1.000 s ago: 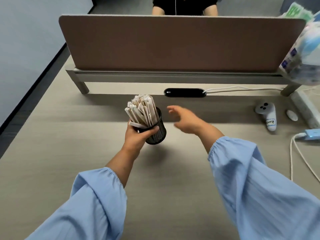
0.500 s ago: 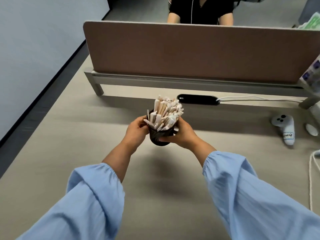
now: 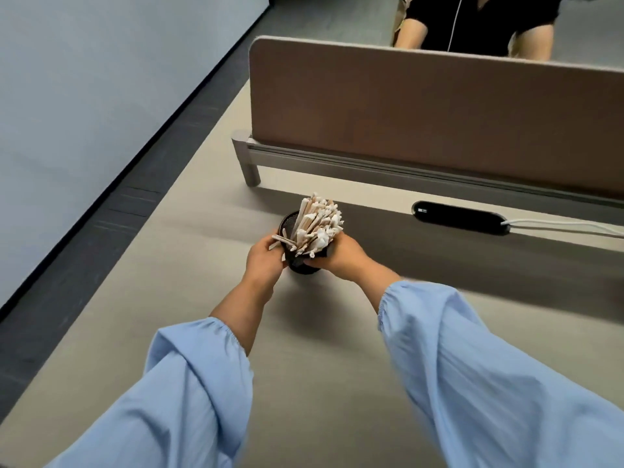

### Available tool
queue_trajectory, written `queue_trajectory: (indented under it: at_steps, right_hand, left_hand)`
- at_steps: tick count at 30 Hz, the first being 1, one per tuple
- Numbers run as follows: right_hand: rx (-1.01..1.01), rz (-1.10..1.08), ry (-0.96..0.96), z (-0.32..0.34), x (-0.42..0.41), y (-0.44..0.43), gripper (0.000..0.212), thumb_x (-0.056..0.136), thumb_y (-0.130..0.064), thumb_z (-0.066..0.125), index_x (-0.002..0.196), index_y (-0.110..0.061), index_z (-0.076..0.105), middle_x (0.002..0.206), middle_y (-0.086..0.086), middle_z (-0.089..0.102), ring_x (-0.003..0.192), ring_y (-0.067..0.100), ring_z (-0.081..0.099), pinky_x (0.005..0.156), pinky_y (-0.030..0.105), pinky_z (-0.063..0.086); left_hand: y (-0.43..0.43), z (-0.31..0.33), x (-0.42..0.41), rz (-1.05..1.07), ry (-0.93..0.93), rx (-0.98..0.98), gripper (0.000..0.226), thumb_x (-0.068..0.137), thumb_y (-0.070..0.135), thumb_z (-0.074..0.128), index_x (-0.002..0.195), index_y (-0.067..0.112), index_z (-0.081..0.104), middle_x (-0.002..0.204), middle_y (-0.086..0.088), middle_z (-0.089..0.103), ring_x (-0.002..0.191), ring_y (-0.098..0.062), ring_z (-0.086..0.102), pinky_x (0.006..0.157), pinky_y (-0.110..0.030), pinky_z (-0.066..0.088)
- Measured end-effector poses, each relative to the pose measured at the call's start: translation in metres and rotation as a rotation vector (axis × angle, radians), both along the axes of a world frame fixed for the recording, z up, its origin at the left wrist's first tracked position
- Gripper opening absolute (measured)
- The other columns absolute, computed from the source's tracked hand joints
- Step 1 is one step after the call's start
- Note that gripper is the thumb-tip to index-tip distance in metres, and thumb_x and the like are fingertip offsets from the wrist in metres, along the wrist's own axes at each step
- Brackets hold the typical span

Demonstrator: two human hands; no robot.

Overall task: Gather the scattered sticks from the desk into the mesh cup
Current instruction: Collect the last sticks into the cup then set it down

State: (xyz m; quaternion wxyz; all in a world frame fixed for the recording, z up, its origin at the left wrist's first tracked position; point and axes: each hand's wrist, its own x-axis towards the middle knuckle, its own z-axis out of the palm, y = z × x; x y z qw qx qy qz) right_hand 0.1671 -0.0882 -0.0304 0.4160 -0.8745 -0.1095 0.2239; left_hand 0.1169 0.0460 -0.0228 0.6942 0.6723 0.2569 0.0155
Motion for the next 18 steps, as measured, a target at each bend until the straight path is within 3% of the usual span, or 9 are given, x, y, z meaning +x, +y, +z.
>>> queue_trajectory:
  at_steps: [2, 5, 10, 14, 18]
  right_hand:
    - [0.008, 0.015, 0.040, -0.003, 0.014, 0.025, 0.067, 0.074, -0.027, 0.078, 0.134, -0.018, 0.050, 0.134, 0.002, 0.057, 0.122, 0.020, 0.054, 0.085, 0.015, 0.036]
    - [0.044, -0.033, 0.086, -0.008, 0.035, 0.055, 0.074, 0.074, -0.025, 0.078, 0.138, -0.015, 0.043, 0.135, 0.004, 0.057, 0.125, 0.023, 0.053, 0.089, 0.019, 0.038]
    - [0.039, -0.043, 0.079, -0.004, 0.067, 0.090, 0.062, 0.081, -0.019, 0.072, 0.135, -0.009, 0.044, 0.136, 0.011, 0.056, 0.127, 0.027, 0.050, 0.096, 0.025, 0.039]
    - [0.016, -0.016, 0.035, -0.005, 0.084, 0.105, 0.057, 0.083, -0.019, 0.068, 0.134, -0.007, 0.045, 0.136, 0.014, 0.055, 0.127, 0.030, 0.050, 0.098, 0.031, 0.041]
    - [-0.003, -0.026, 0.014, -0.006, 0.089, 0.111, 0.059, 0.085, -0.021, 0.065, 0.137, -0.008, 0.040, 0.137, 0.013, 0.054, 0.127, 0.031, 0.049, 0.096, 0.028, 0.040]
  left_hand:
    - [0.020, -0.003, 0.012, 0.029, -0.010, -0.056, 0.033, 0.091, -0.004, 0.037, 0.082, 0.017, 0.060, 0.083, 0.003, 0.063, 0.081, -0.011, 0.059, 0.066, -0.019, 0.052]
    - [0.045, -0.008, 0.035, 0.057, 0.001, -0.103, 0.036, 0.093, -0.004, 0.033, 0.093, 0.020, 0.061, 0.087, 0.005, 0.064, 0.077, -0.005, 0.060, 0.071, -0.025, 0.051]
    - [0.072, -0.008, 0.070, 0.105, 0.014, -0.185, 0.038, 0.092, -0.006, 0.031, 0.117, 0.010, 0.053, 0.088, 0.004, 0.061, 0.074, -0.003, 0.058, 0.063, -0.020, 0.051]
    - [0.087, -0.009, 0.088, 0.122, 0.030, -0.219, 0.039, 0.091, -0.009, 0.029, 0.121, 0.004, 0.050, 0.088, 0.002, 0.060, 0.073, -0.003, 0.058, 0.059, -0.016, 0.052]
    - [0.093, -0.014, 0.098, 0.088, 0.042, -0.195, 0.043, 0.091, -0.010, 0.028, 0.122, 0.009, 0.050, 0.090, 0.006, 0.061, 0.064, 0.006, 0.062, 0.062, -0.016, 0.051]
